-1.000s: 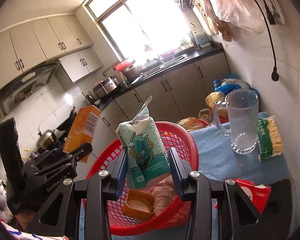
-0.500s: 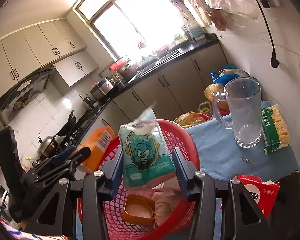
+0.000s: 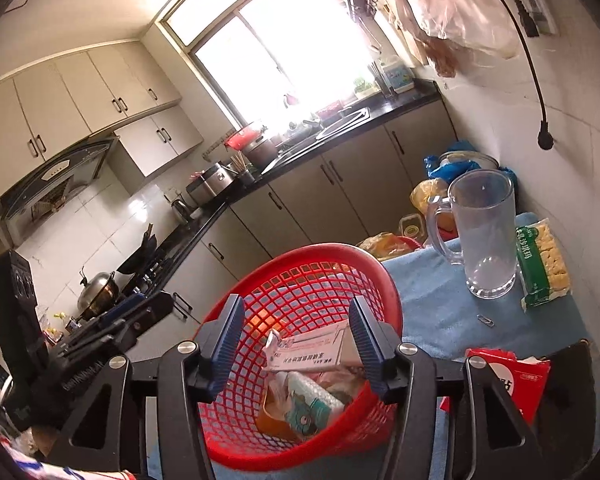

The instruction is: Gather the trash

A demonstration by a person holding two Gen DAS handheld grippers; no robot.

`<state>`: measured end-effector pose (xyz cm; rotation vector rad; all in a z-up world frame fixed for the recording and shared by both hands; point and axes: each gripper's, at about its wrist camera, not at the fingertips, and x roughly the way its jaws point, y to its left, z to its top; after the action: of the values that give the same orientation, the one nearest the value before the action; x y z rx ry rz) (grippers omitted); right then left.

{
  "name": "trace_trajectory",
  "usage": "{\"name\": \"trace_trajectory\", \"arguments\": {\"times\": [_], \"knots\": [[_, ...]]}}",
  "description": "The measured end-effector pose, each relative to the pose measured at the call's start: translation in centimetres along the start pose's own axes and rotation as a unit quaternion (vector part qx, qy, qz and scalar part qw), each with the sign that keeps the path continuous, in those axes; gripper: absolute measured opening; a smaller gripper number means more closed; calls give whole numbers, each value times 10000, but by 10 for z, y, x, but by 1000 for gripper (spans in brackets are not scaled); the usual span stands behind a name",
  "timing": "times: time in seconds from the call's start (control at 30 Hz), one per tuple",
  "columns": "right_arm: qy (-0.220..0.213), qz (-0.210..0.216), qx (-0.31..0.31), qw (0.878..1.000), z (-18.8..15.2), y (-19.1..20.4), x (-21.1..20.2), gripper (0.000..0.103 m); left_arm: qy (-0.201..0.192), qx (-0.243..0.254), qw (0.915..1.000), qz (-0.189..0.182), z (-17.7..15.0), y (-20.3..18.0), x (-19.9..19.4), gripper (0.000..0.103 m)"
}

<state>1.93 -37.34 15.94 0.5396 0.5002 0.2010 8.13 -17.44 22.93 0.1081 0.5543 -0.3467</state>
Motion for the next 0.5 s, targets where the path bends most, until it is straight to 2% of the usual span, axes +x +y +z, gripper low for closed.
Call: {"name": "trace_trajectory", "arguments": {"times": [0.2, 0.4, 0.5], "knots": [[-94, -16, -230, 9997, -15, 10, -30, 67, -137, 7, 9993, 348, -21, 24, -31, 80], [32, -133, -405, 9991, -42, 16, -52, 73, 51, -171, 9971, 739, -58, 44, -60, 80], [136, -284, -534, 9981, -62, 18, -61, 75, 122, -218, 9960, 861, -83, 47, -76, 84]]}}
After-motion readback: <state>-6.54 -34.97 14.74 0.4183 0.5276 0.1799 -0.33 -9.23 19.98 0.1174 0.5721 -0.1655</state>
